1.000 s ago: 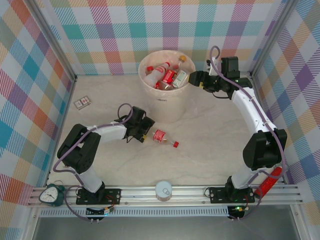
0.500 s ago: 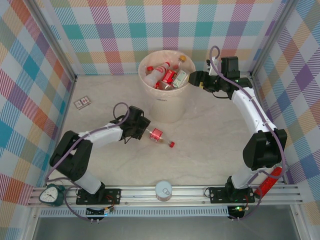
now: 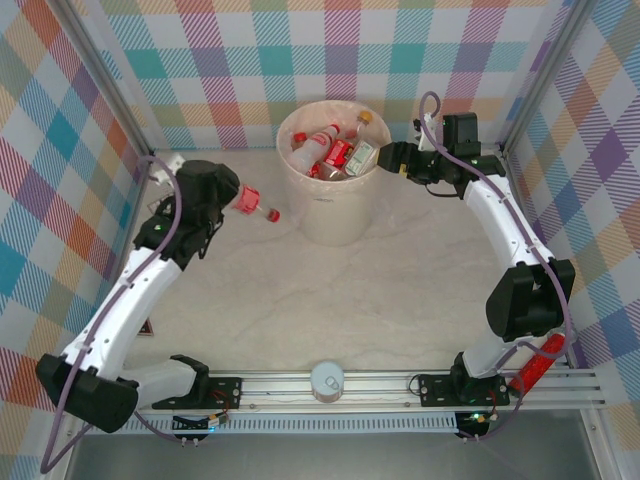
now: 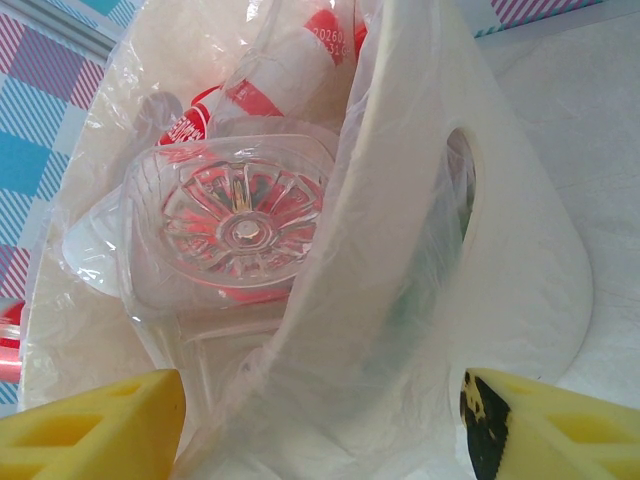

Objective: Put the plastic bottles in the bin

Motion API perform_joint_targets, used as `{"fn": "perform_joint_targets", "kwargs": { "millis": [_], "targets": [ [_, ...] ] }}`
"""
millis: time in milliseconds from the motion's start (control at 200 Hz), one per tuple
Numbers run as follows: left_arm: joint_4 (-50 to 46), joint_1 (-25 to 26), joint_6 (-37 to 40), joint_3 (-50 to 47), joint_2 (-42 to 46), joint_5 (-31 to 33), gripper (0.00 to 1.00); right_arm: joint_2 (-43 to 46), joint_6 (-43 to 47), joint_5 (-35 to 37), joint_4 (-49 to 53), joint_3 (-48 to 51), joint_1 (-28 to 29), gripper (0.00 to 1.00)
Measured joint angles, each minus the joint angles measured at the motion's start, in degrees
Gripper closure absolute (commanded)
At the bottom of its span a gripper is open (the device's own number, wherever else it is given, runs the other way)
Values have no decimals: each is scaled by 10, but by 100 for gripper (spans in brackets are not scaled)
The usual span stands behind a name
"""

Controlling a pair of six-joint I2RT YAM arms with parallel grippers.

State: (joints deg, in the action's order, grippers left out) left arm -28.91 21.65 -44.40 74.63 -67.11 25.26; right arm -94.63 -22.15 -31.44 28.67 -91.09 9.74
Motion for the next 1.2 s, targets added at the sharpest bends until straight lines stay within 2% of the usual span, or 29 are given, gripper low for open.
{"fn": "perform_joint_targets", "kwargs": {
  "millis": [120,240,380,515,705,940,1200],
  "targets": [
    [2,0,59,45,8,27,45,2,0,4,2,0,0,27],
    [20,0,93,68,17,26,46,3,0,6,2,0,0,27],
    [62,6,117,106,11,-2,44,3,0,8,4,0,0,27],
    [149,40,178,143,-15,-27,45,4,0,9,6,0,0,27],
    [216,67,269,198,-99,-70,47,4,0,10,6,0,0,27],
    [174,91,362,259,-215,-77,49,4,0,10,6,0,0,27],
    [86,94,393,313,-271,-81,50,4,0,10,6,0,0,27]
  ]
}}
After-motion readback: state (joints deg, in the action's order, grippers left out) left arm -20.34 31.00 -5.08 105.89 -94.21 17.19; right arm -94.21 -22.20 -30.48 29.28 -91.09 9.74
